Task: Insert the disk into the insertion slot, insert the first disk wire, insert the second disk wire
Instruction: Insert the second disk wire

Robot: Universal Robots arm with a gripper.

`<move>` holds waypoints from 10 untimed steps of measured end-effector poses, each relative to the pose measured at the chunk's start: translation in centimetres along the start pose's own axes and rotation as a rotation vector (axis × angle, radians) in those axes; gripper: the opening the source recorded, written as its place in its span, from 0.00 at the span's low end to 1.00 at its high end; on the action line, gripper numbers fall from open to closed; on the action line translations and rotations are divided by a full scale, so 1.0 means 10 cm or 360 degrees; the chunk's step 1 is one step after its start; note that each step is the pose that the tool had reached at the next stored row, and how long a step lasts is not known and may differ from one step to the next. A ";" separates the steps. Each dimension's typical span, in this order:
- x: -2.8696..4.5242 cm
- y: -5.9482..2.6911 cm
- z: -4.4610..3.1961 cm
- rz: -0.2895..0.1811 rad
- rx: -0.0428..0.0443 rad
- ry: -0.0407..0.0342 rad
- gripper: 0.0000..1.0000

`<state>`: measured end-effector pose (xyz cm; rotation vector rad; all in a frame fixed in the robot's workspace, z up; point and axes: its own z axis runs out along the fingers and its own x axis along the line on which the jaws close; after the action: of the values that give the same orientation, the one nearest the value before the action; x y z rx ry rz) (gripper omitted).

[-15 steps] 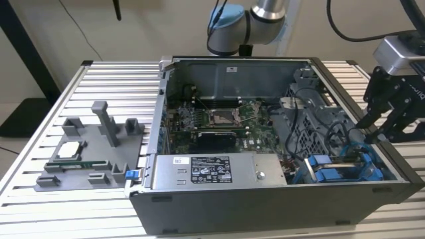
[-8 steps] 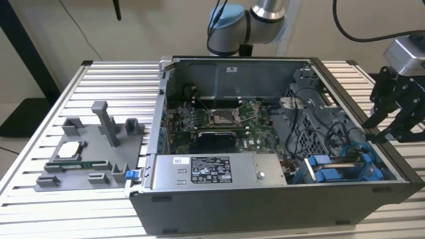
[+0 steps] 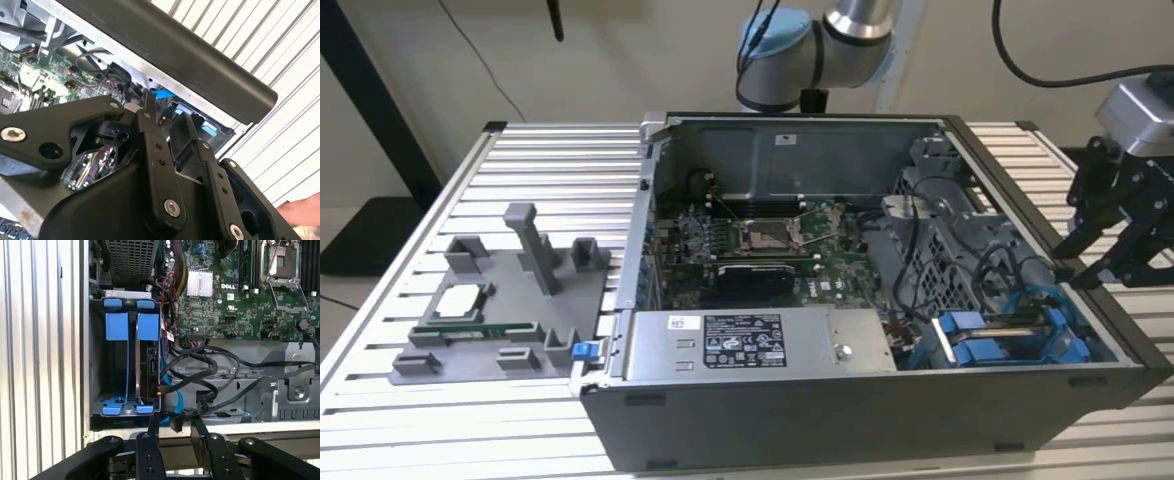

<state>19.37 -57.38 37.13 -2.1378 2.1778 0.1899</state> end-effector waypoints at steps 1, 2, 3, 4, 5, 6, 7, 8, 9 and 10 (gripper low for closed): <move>0.001 0.001 0.009 -0.0001 0.0003 0.0000 1.00; 0.002 0.000 0.019 -0.0001 0.0006 0.0001 1.00; 0.003 -0.001 0.025 -0.0002 0.0008 0.0002 1.00; 0.004 0.000 0.030 -0.0002 0.0011 0.0003 1.00; 0.003 0.000 0.034 -0.0002 0.0012 0.0003 1.00; 0.003 0.001 0.034 -0.0002 0.0012 0.0003 1.00; 0.003 0.001 0.034 -0.0002 0.0013 0.0003 1.00; 0.003 0.001 0.033 -0.0002 0.0013 0.0003 1.00; 0.006 0.003 0.032 -0.0003 0.0013 0.0003 1.00; 0.009 0.004 0.030 -0.0004 0.0012 0.0003 1.00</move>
<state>19.32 -57.42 36.82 -2.1374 2.1733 0.1789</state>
